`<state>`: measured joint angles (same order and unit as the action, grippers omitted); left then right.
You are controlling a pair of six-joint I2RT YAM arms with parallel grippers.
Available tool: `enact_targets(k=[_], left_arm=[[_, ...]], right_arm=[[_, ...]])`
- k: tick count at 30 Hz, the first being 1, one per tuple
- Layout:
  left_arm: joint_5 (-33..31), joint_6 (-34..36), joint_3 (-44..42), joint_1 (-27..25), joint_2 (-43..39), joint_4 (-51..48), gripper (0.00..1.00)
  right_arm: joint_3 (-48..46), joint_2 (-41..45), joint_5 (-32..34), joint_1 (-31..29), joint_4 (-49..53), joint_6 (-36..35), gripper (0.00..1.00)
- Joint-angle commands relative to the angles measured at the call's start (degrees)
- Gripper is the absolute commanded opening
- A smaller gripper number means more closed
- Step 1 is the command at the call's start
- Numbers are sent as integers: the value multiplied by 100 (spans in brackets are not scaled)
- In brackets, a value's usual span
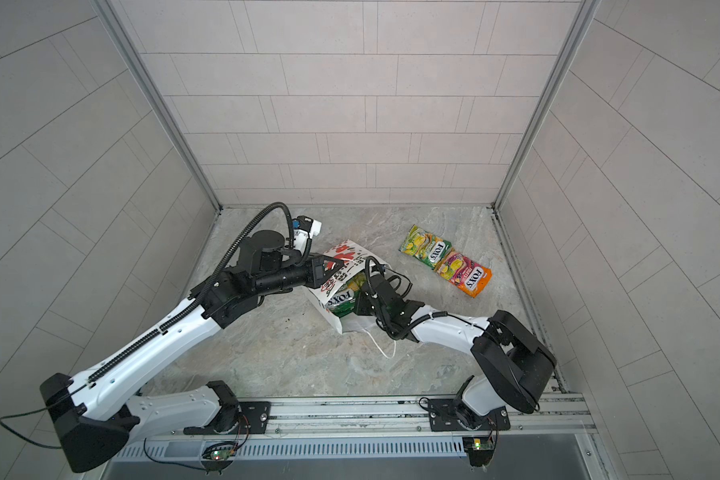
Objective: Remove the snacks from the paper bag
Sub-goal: 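Close the right gripper on the green SPRING TEA packet inside the bag, then pull the green packet out of the bag with the right gripper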
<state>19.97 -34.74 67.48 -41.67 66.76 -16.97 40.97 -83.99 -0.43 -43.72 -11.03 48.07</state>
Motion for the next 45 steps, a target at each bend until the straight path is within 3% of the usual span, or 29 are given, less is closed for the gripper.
enact_targets(k=[1, 17, 36, 45], left_arm=[[-270, 5, 52, -34, -58, 57, 0], [-1512, -284, -38, -34, -159, -48, 0], [-1786, -341, -113, -34, -173, 11, 0], [-1785, -457, -117, -34, -177, 94, 0]], right_arm=[[-104, 280, -79, -5, -266, -7, 0], [-317, 1282, -1243, 83, -4, -422, 0], [-423, 2509, -3245, 1664, 237, -26, 0], [-480, 2847, -3739, 2069, 1437, -668, 0]])
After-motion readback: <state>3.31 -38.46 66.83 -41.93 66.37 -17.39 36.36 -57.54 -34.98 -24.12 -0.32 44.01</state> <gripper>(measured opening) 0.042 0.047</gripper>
